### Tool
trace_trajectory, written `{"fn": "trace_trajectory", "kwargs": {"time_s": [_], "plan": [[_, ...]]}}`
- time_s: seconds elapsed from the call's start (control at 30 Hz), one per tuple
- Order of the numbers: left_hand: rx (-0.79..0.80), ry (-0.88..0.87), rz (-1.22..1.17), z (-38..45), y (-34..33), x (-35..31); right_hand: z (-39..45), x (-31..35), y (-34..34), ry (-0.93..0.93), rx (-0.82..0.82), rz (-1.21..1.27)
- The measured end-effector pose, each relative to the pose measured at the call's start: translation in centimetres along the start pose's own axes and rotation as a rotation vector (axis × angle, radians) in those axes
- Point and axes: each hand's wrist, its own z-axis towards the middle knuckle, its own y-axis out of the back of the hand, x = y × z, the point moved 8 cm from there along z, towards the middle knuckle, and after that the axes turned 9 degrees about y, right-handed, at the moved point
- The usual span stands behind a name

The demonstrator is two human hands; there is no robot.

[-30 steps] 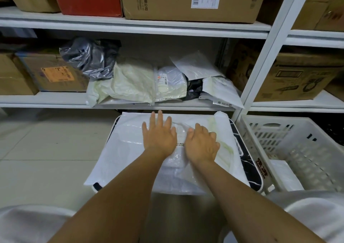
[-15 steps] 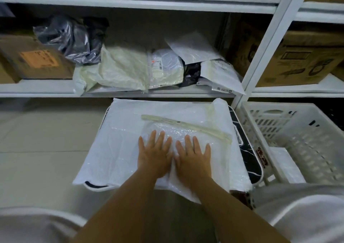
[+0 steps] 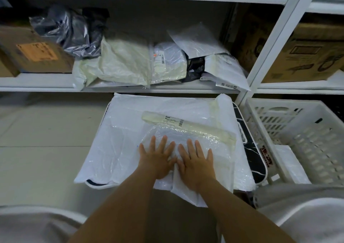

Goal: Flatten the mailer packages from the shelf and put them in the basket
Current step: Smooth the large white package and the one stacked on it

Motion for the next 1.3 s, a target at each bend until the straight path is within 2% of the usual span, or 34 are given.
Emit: {"fn": "trace_trajectory", "kwargs": {"time_s": [0.17,0.27,0.33,0.37,0.43,0.5,0.6,0.73,0.83,0.97,1.17,1.3], "plan": [[-0.062,0.003,-0.055,-0.3,1.8,0.2,-0.3,0.0,1.3,-0.003,-0.014,0.036],[-0.251,0.155,-0.196,-0.5,5.2,1.9,-0.2,-0.8,4.2,-0.081,-0.156,0.034],[-0.311,0.314,-0.287,-0.8,6.1,3.8,-1.4,-3.2,6.6,-0.340,-0.320,0.061],[-0.294,0.404,-0.333,-1.0,6.1,4.8,-2.3,-4.9,7.3,-0.514,-0.359,0.096],[-0.180,0.563,-0.474,-1.4,5.3,6.6,-4.3,-7.8,7.0,-0.820,-0.281,0.243],[-0.079,0.619,-0.590,-1.6,4.5,7.3,-5.3,-9.3,6.3,-0.971,-0.208,0.444],[-0.112,0.591,-0.584,-1.4,5.0,7.7,-4.5,-9.3,6.2,-0.927,-0.242,0.633],[-0.221,0.600,-0.608,-1.3,6.7,9.0,-2.1,-8.7,9.5,-0.749,-0.404,0.533],[-0.330,0.594,-0.558,-1.0,8.2,10.2,-0.2,-8.7,11.3,-0.649,-0.456,0.419],[-0.345,0.560,-0.536,-0.5,7.8,10.5,1.1,-9.2,11.0,-0.603,-0.460,0.293],[-0.364,0.471,-0.454,0.7,5.8,10.2,1.8,-10.0,8.1,-0.572,-0.437,0.229],[-0.398,0.538,-0.280,1.1,6.0,9.6,2.3,-9.8,7.7,-0.652,-0.393,0.136]]}}
